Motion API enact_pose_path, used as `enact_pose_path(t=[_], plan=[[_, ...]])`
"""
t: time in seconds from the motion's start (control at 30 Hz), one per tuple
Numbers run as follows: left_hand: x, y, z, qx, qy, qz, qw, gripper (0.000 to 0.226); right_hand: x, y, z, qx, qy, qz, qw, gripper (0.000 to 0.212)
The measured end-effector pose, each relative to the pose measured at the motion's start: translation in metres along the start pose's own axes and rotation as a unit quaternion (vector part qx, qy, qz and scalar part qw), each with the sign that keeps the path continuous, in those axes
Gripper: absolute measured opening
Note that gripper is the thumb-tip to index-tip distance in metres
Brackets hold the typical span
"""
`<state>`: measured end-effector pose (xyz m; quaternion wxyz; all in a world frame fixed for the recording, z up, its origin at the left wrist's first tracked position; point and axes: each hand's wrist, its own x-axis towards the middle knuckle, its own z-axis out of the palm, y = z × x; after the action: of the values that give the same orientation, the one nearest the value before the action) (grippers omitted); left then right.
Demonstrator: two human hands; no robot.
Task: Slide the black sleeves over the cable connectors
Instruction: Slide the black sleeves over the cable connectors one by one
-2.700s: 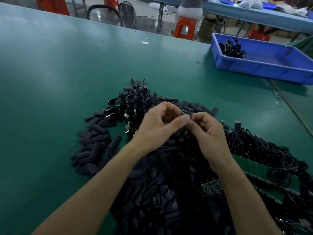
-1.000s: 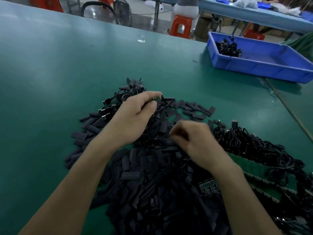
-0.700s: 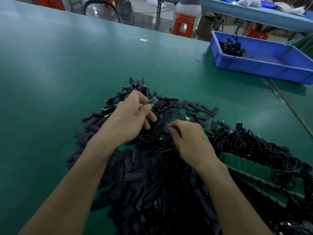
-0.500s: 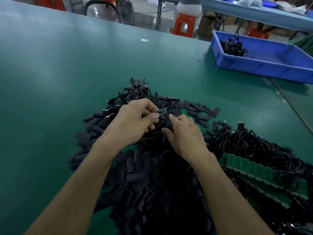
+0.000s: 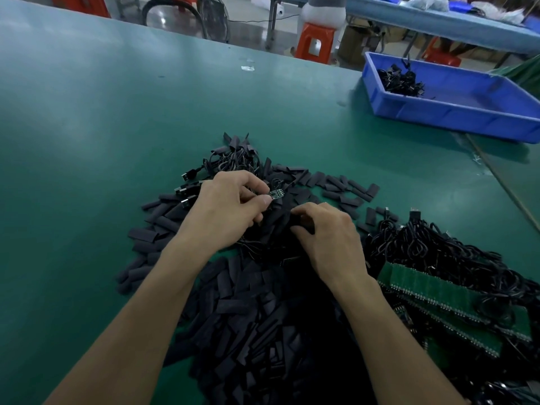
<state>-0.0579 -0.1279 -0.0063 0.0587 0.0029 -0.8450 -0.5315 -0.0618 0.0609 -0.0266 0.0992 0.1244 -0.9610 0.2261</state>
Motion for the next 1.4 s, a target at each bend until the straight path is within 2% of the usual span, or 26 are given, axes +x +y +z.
enact_pose_path(t=[0.23,0.43,0.6,0.73,0.87,1.1,1.27,1.4], plan=[[0.000,0.000,0.000,-0.015,0.010,-0.001,1.000,0.012,-0.007,0.003,0.003,-0.045,0.049,-0.011,0.998,0.034],[-0.001,0.000,0.000,-0.013,0.014,-0.002,1.000,0.012,-0.010,0.001,0.002,-0.009,0.054,0.004,0.999,0.032],[-0.001,0.001,0.001,-0.017,0.007,-0.008,1.000,0.009,-0.006,0.002,-0.004,0.066,-0.001,0.017,0.998,0.048],[-0.002,0.003,0.001,-0.014,0.003,-0.007,1.000,0.010,-0.004,0.010,-0.012,0.066,-0.060,0.000,0.996,0.026],[-0.003,0.005,0.002,-0.011,0.000,-0.005,1.000,0.011,-0.009,0.014,-0.018,0.018,-0.086,-0.010,0.996,0.020],[-0.003,0.005,0.001,-0.017,-0.012,-0.007,1.000,0.011,-0.009,0.016,-0.021,0.150,-0.021,0.035,0.988,0.020],[-0.004,0.007,0.002,-0.028,-0.030,-0.005,0.999,0.011,-0.009,0.014,-0.030,0.366,0.019,0.024,0.930,0.026],[-0.006,0.012,0.002,-0.058,-0.052,-0.010,0.997,0.013,-0.008,0.011,-0.031,0.391,0.035,0.021,0.919,0.021]])
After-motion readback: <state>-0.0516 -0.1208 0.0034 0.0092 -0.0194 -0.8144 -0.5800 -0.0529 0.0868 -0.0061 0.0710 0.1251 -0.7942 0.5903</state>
